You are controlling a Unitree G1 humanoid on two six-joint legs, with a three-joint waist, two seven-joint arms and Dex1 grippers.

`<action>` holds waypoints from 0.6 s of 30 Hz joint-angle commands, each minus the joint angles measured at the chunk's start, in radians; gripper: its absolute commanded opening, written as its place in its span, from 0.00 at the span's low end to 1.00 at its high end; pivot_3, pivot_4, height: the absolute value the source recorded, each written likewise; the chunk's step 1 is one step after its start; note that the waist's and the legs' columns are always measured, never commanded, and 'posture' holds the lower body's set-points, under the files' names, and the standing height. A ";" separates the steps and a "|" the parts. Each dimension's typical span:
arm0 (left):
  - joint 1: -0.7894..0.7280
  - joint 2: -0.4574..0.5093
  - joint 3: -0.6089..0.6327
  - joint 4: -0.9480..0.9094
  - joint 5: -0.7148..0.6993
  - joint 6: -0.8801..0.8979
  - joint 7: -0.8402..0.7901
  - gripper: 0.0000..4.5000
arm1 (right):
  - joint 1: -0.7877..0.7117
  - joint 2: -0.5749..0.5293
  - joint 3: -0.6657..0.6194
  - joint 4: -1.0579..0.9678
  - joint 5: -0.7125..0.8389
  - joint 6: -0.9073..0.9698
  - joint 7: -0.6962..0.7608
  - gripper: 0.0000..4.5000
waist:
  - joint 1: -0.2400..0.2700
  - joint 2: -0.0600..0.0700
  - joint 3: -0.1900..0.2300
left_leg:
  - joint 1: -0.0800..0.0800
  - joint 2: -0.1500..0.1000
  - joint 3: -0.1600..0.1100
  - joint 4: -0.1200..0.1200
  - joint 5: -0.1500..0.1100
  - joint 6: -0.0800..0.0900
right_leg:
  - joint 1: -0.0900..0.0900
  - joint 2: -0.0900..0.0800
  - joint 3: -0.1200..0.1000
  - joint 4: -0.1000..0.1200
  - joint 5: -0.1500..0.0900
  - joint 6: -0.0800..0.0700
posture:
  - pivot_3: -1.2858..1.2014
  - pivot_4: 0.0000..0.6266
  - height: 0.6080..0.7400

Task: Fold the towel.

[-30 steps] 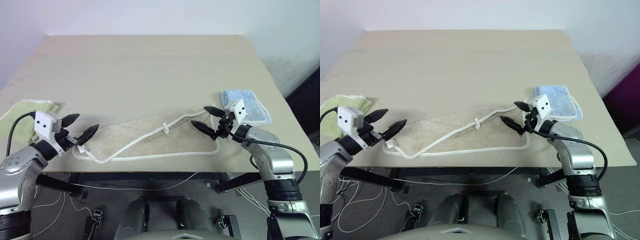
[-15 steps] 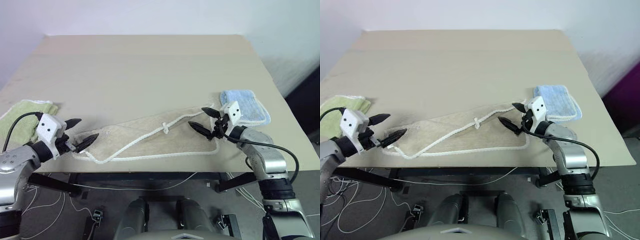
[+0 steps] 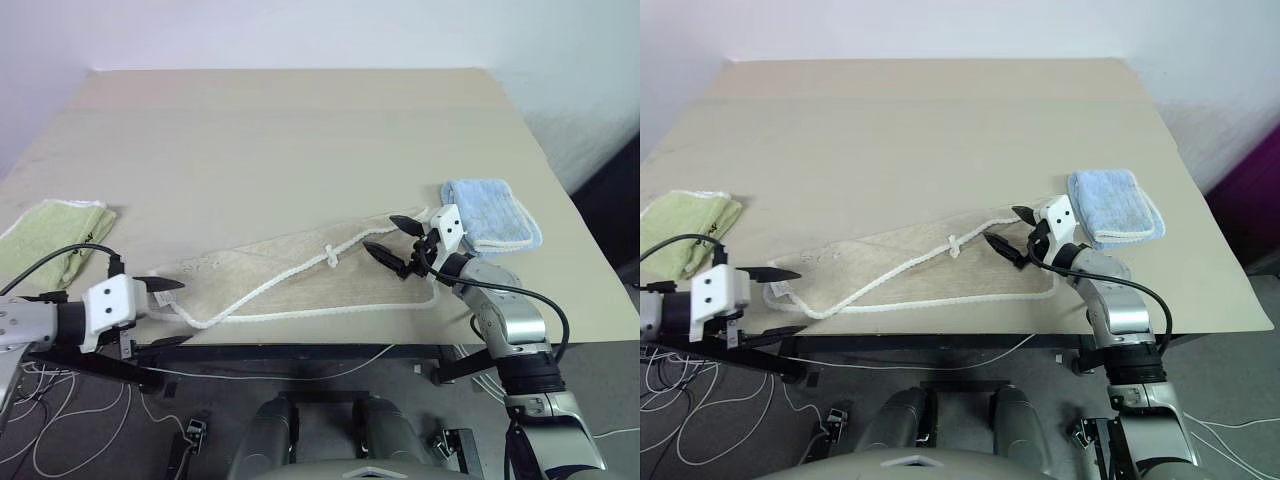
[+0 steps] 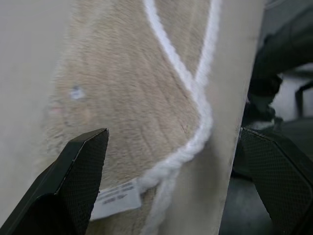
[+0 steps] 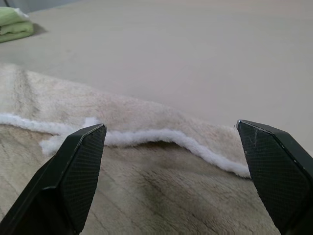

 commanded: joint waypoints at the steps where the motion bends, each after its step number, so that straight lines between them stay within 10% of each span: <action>1: -0.041 -0.022 -0.043 0.034 0.062 -0.105 0.031 1.00 | 0.017 -0.008 -0.033 -0.076 0.016 -0.007 -0.018 1.00 | 0.000 0.000 0.000 | 0.000 0.000 0.000 0.000 0.000 0.000 | 0.000 0.000 0.000 0.000 0.000 0.000 | 0.52 0.24 1.00; 18: -0.092 -0.061 -0.142 0.056 0.197 -0.276 0.173 0.96 | 0.032 -0.027 -0.072 -0.159 0.055 0.033 -0.049 1.00 | 0.004 0.002 0.000 | 0.001 0.000 0.000 0.002 0.000 0.001 | 0.002 0.001 -0.001 0.001 0.000 0.000 | 0.52 0.24 1.00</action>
